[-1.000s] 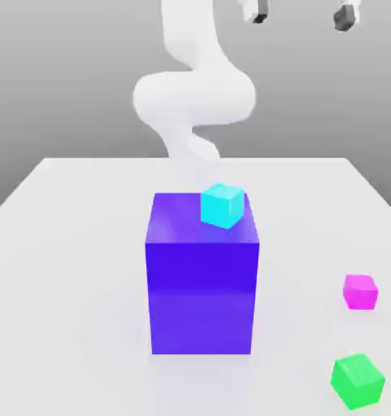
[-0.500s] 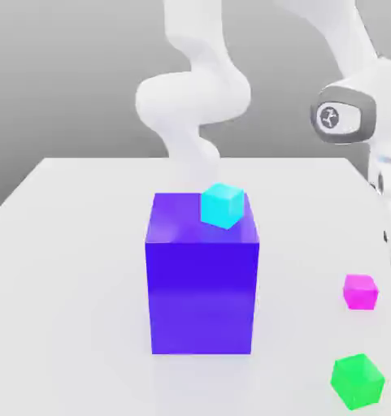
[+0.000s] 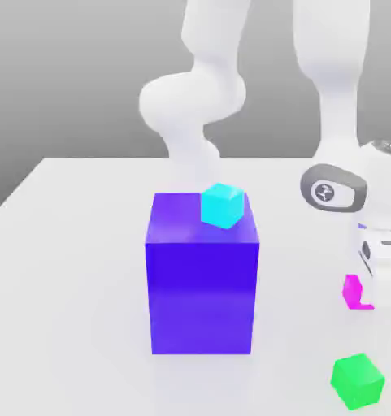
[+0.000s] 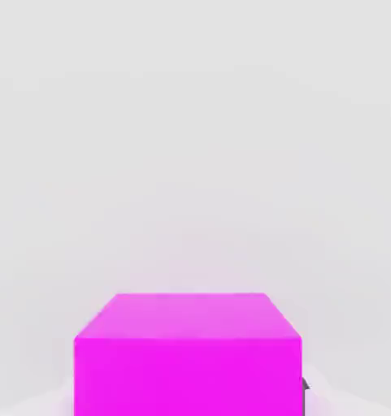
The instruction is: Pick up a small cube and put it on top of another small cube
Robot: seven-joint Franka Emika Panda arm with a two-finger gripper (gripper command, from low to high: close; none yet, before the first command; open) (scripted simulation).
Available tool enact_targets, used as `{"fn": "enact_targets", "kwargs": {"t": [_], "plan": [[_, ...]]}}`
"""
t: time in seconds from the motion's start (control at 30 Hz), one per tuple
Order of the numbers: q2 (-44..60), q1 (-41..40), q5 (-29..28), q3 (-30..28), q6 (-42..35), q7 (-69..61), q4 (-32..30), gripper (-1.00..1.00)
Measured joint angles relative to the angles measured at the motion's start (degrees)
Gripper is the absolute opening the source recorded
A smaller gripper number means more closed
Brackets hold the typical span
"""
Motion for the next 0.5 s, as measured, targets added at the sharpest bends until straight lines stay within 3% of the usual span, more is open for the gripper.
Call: {"fn": "enact_targets", "kwargs": {"t": [0.23, 0.5], "plan": [[-11.9, -5.4, 10.4, 6.5, -10.2, -8.0, -1.6, -1.0], [-8.6, -15.2, 14.1, -1.4, -22.3, -13.3, 14.1, -1.0]]}}
